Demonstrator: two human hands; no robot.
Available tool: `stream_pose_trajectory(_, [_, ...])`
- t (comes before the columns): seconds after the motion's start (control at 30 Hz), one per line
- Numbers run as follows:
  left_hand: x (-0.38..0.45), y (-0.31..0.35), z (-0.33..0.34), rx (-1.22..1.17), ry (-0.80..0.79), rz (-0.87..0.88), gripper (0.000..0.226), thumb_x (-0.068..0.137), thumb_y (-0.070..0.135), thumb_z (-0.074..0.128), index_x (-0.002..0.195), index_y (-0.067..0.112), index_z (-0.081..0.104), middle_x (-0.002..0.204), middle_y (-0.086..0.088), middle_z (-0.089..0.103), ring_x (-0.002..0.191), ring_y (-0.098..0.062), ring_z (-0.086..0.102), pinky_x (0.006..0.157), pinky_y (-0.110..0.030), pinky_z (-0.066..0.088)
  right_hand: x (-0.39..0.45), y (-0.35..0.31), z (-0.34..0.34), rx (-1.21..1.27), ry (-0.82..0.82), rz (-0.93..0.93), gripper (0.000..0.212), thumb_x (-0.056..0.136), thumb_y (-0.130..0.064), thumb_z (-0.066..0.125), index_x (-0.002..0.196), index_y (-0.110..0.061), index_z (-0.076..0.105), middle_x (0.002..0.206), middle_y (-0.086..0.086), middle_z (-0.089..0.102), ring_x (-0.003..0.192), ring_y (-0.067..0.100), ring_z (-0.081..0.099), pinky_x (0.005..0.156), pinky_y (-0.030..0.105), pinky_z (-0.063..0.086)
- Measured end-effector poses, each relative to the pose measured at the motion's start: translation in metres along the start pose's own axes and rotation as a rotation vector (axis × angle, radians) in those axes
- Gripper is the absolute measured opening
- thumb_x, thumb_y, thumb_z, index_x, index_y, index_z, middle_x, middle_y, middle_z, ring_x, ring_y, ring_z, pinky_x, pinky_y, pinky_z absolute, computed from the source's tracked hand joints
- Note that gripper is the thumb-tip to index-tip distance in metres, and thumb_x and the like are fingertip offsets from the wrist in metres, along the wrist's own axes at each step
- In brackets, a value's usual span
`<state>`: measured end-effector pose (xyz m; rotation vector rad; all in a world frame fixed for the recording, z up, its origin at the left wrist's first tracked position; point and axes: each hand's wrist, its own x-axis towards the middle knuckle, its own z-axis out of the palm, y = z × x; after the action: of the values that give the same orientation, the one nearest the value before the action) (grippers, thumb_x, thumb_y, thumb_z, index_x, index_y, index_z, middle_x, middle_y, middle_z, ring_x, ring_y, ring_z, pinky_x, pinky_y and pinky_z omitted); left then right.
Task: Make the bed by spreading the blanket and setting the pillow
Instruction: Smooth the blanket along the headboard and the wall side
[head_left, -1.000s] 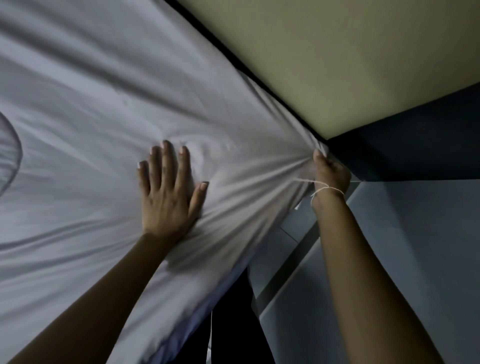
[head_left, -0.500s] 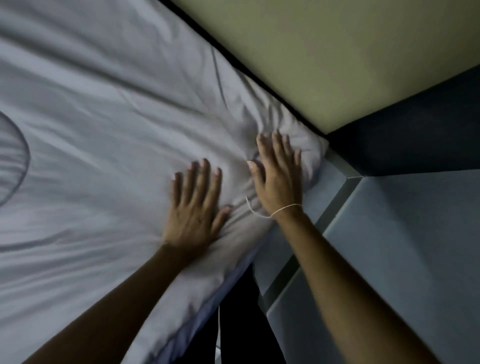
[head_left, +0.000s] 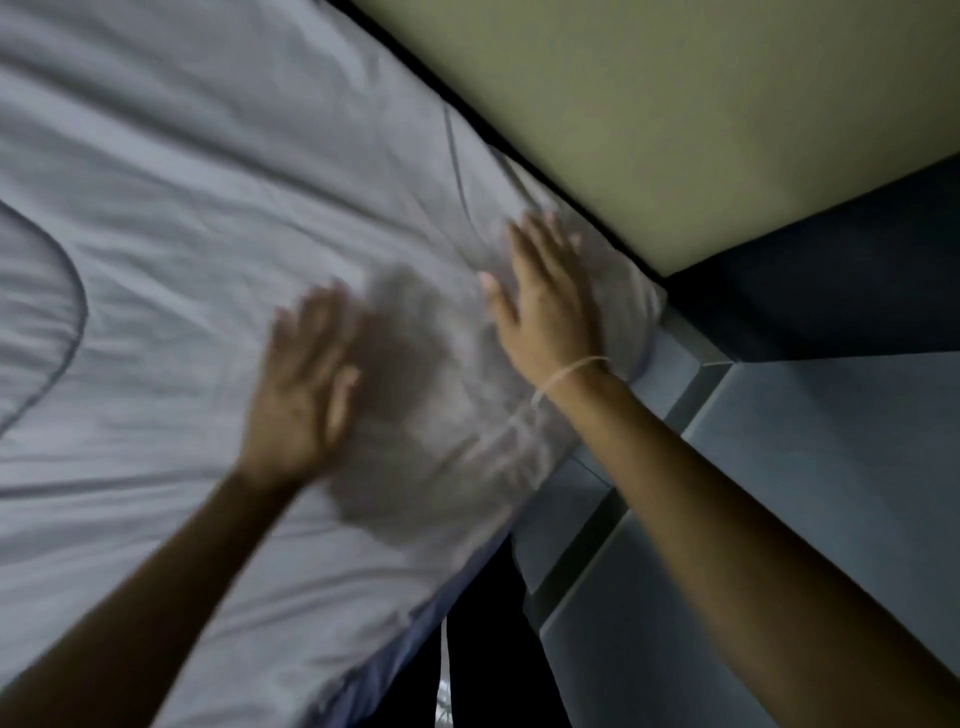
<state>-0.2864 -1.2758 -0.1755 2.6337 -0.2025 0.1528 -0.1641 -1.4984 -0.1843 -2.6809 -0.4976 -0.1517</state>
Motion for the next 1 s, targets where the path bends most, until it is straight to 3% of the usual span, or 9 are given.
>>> stream_pose_trajectory(0.13, [0.033, -0.078, -0.025, 0.248, 0.023, -0.414, 0.057, 0.101, 0.044, 0.017, 0.150, 0.014, 0.020, 0.157, -0.022, 0.010, 0.144, -0.040, 0.006, 0.116, -0.048, 0.000, 0.048, -0.066, 0.040, 0.008, -0.125, -0.119, 0.058, 0.091, -0.036, 0.050, 0.143, -0.013, 0.041, 0.150, 0.017, 0.036, 0.141, 0.035, 0.030, 0.115, 0.048, 0.017])
stream_pose_trajectory(0.23, [0.048, -0.090, -0.014, 0.308, -0.084, -0.455, 0.063, 0.099, 0.050, 0.020, 0.152, 0.017, 0.008, 0.159, -0.017, 0.003, 0.146, -0.036, 0.000, 0.117, -0.053, 0.000, 0.065, -0.064, 0.062, -0.100, -0.259, -0.044, 0.064, 0.093, -0.054, 0.037, 0.149, -0.027, 0.027, 0.159, 0.007, 0.021, 0.147, 0.024, 0.017, 0.118, 0.048, 0.009])
stream_pose_trajectory(0.4, [0.048, -0.058, 0.011, 0.327, -0.073, -0.504, 0.068, 0.098, 0.051, 0.020, 0.151, 0.012, 0.008, 0.159, -0.016, 0.006, 0.146, -0.034, 0.003, 0.117, -0.053, 0.003, 0.036, 0.002, 0.046, -0.190, -0.205, 0.041, 0.067, 0.094, -0.063, 0.025, 0.151, -0.027, 0.023, 0.159, 0.004, 0.020, 0.147, 0.020, 0.018, 0.119, 0.042, 0.009])
stream_pose_trajectory(0.67, [-0.019, 0.057, 0.063, 0.210, -0.226, -0.090, 0.067, 0.096, 0.049, 0.038, 0.150, 0.012, 0.023, 0.157, -0.019, 0.013, 0.146, -0.036, 0.007, 0.116, -0.055, 0.012, -0.045, 0.078, 0.001, -0.209, -0.309, 0.202, 0.065, 0.098, -0.057, 0.021, 0.153, -0.026, 0.007, 0.161, 0.007, 0.006, 0.149, 0.025, 0.006, 0.120, 0.047, 0.008])
stream_pose_trajectory(0.87, [-0.057, 0.115, 0.091, 0.233, -0.431, 0.113, 0.069, 0.096, 0.058, 0.029, 0.152, 0.021, 0.012, 0.159, -0.013, 0.007, 0.146, -0.038, 0.001, 0.116, -0.055, 0.008, -0.060, 0.084, -0.005, -0.204, -0.327, 0.231, 0.065, 0.098, -0.055, 0.019, 0.153, -0.025, 0.004, 0.161, 0.007, 0.003, 0.149, 0.026, 0.000, 0.120, 0.047, 0.005])
stream_pose_trajectory(1.0, [-0.058, 0.112, 0.085, 0.188, -0.398, 0.186, 0.061, 0.099, 0.049, 0.025, 0.152, 0.021, 0.013, 0.159, -0.011, 0.009, 0.146, -0.034, 0.004, 0.117, -0.053, 0.007, -0.066, 0.082, -0.008, -0.214, -0.366, 0.295, 0.065, 0.098, -0.053, 0.020, 0.153, -0.024, 0.004, 0.161, 0.007, 0.003, 0.148, 0.029, -0.001, 0.119, 0.051, 0.007])
